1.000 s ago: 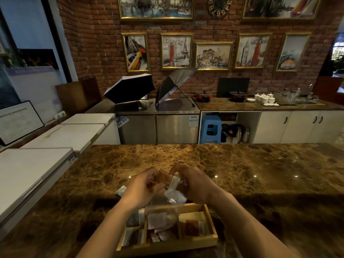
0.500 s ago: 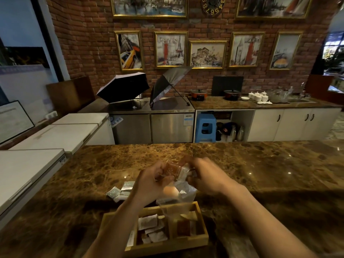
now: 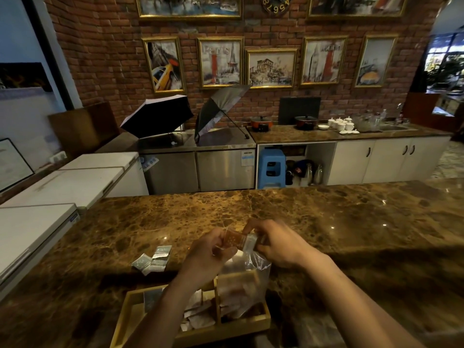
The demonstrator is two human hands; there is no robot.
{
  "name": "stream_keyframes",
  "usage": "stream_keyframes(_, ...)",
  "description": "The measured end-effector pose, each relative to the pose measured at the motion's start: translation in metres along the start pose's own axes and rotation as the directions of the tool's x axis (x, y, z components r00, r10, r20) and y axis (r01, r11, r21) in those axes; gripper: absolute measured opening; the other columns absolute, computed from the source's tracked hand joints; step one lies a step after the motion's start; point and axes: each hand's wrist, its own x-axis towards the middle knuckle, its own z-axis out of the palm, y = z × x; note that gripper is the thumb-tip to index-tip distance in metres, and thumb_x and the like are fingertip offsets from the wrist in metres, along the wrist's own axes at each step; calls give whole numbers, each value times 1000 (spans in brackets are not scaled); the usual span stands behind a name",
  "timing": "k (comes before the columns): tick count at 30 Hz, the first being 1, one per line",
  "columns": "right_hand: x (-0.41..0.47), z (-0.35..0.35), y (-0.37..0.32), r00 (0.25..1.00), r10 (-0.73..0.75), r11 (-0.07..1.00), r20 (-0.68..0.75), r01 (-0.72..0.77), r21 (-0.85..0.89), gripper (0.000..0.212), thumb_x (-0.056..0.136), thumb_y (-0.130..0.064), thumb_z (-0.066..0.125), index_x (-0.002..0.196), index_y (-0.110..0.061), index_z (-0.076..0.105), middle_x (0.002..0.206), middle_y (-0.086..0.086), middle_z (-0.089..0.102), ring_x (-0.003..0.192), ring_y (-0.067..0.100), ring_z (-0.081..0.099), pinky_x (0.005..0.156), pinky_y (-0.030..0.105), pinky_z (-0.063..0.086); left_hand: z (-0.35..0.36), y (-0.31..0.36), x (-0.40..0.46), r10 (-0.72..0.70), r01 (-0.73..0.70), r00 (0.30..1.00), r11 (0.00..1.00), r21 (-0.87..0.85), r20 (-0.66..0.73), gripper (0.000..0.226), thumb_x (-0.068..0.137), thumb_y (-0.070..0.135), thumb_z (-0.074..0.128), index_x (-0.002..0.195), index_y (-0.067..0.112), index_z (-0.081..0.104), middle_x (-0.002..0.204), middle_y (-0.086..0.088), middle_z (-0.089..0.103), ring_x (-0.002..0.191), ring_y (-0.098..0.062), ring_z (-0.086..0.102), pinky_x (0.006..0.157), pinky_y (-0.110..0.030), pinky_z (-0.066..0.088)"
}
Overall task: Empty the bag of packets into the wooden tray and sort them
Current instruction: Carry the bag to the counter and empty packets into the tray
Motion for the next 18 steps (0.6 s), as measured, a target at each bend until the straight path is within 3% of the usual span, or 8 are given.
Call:
stream_keyframes(3, 4, -2, -1, 1000, -11, 1000, -24, 11, 2, 33, 91, -26, 67, 118, -43, 58, 115, -3, 67, 107, 17, 62, 93, 43, 55, -3, 2, 1, -1, 0, 1000, 1000, -25, -23, 14, 88, 24, 72, 91, 32, 62, 91, 9, 74, 83, -6, 68, 71, -26, 51)
stream_keyframes(6, 7, -5, -5, 998, -33, 999, -58, 33, -2, 33, 91, -21, 68, 120, -36, 61, 116, -2, 68, 110, 18, 61, 96, 43, 54, -10, 5, 2, -5, 3, 999, 999, -44, -53, 14, 87, 24, 73, 93, 32, 63, 94, 13, 74, 85, -3, 67, 75, -30, 53)
stream_keyframes(12, 20, -6, -28, 993, -76, 994, -92, 83, 74, 31, 89, -22, 69, 117, -34, 63, 109, 0, 71, 101, 20, 66, 86, 45, 59, -39, 0, -5, 60, -66, 987, 997, -36, -146, 17, 87, 22, 74, 89, 34, 63, 94, 20, 75, 88, 6, 66, 78, -27, 55)
stream_keyframes(18, 31, 18, -53, 984, -165, 978, -71, 172, 114, 38, 87, -18, 72, 118, -35, 60, 111, -6, 69, 97, 14, 66, 83, 43, 60, -65, -22, -18, 47, -50, 985, 999, -12, -165, 18, 89, 21, 73, 99, 32, 65, 95, 15, 75, 91, 1, 69, 83, -32, 58)
